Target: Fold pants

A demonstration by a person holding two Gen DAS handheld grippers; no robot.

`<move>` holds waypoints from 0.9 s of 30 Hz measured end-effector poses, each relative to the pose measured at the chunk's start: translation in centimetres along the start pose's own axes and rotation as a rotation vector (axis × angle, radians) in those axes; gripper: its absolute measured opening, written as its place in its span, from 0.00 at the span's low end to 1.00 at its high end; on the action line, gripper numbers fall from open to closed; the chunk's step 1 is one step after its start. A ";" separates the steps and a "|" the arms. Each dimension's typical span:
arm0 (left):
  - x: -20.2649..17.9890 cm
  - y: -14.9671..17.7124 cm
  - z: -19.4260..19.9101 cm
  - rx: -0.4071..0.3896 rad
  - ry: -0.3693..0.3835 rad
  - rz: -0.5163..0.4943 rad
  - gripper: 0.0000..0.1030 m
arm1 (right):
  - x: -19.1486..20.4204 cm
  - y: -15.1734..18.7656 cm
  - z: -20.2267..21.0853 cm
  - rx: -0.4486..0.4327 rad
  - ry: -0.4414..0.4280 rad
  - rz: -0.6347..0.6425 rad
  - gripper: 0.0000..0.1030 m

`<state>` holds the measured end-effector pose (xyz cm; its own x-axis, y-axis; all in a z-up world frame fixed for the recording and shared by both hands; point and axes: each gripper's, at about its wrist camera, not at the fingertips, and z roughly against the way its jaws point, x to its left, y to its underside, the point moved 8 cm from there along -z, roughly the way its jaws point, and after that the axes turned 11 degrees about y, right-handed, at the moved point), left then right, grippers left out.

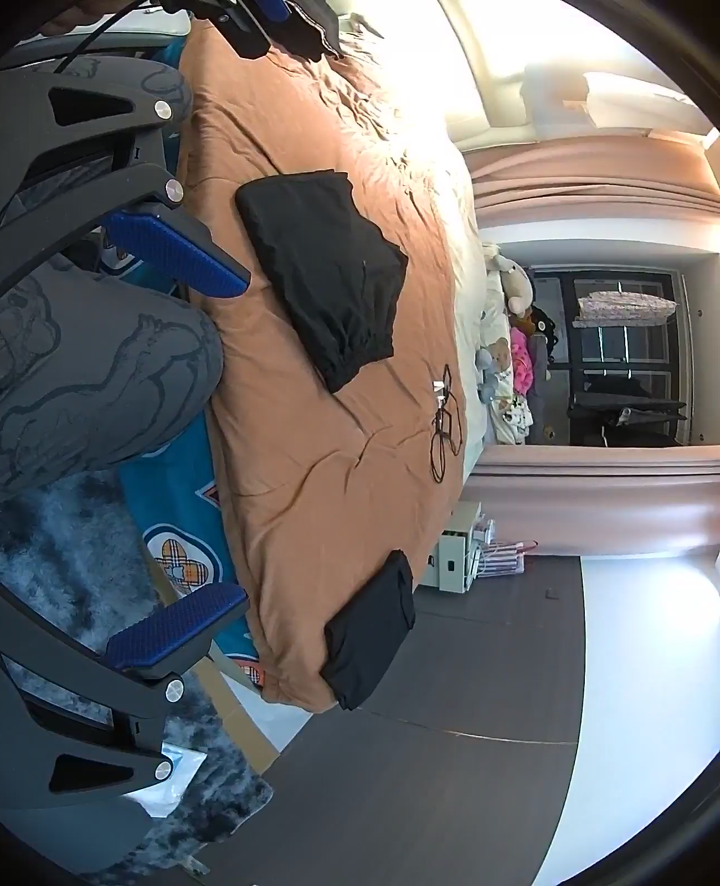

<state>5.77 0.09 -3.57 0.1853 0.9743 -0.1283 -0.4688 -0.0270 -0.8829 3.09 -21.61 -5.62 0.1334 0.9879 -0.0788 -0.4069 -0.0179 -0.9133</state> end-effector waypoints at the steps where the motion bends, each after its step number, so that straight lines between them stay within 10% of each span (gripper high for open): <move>1: -0.1 0.0 0.1 -0.001 0.004 -0.001 1.00 | 0.0 0.0 0.1 -0.001 -0.001 -0.003 1.00; 27: -1.5 0.4 1.8 -0.027 0.030 -0.016 1.00 | -0.5 0.1 1.4 -0.016 -0.012 -0.002 1.00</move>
<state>3.79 -0.99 -2.91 0.2188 0.9674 -0.1273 -0.4421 -0.0180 -0.8968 1.73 -21.90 -5.09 0.1232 0.9898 -0.0720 -0.3918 -0.0182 -0.9199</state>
